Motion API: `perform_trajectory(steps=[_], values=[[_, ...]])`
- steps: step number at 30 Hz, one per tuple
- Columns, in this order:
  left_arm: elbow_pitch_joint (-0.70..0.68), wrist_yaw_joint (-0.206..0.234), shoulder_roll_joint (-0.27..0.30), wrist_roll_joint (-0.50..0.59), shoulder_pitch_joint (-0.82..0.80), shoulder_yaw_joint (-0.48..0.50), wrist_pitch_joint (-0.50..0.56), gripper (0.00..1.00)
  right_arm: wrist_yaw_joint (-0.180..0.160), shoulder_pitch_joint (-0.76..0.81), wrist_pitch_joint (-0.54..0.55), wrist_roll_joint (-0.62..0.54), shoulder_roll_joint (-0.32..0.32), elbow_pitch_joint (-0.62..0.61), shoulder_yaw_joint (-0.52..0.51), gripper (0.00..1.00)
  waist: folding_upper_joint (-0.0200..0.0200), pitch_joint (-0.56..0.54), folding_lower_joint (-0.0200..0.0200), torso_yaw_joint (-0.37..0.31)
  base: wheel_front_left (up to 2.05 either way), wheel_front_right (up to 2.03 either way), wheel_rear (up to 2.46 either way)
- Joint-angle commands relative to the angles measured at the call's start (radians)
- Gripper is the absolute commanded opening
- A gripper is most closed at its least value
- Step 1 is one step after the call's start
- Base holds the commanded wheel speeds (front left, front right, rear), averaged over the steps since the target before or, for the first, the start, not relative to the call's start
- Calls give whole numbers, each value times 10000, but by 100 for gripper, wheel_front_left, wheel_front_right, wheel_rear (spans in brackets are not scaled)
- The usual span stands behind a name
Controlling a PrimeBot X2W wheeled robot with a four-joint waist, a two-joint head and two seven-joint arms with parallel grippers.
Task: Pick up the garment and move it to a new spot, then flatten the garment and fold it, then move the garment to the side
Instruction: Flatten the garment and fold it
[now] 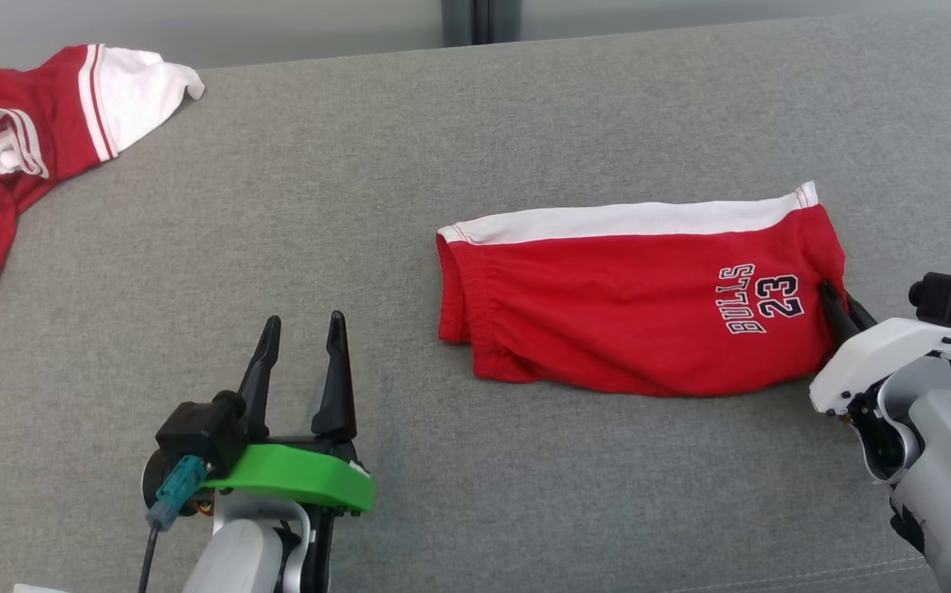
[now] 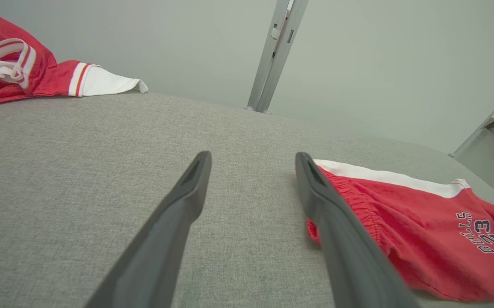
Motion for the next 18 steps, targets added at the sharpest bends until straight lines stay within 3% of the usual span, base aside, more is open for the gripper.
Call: perform_trajectory(steps=[1,10,18], values=[[33,21,34,55,37,-20,-4,100,-18,101,-101,-73,14,-17,-94,0,0,-140,0,-163,0,0,0],[36,26,4,-79,145,-21,-4,100,-15,-182,-21,-219,465,-1404,-34,0,0,-381,0,219,0,0,0],[-20,5,-90,-162,210,-60,-4,100,-15,-407,882,-790,1405,-2907,810,0,0,-492,0,871,0,0,0]])
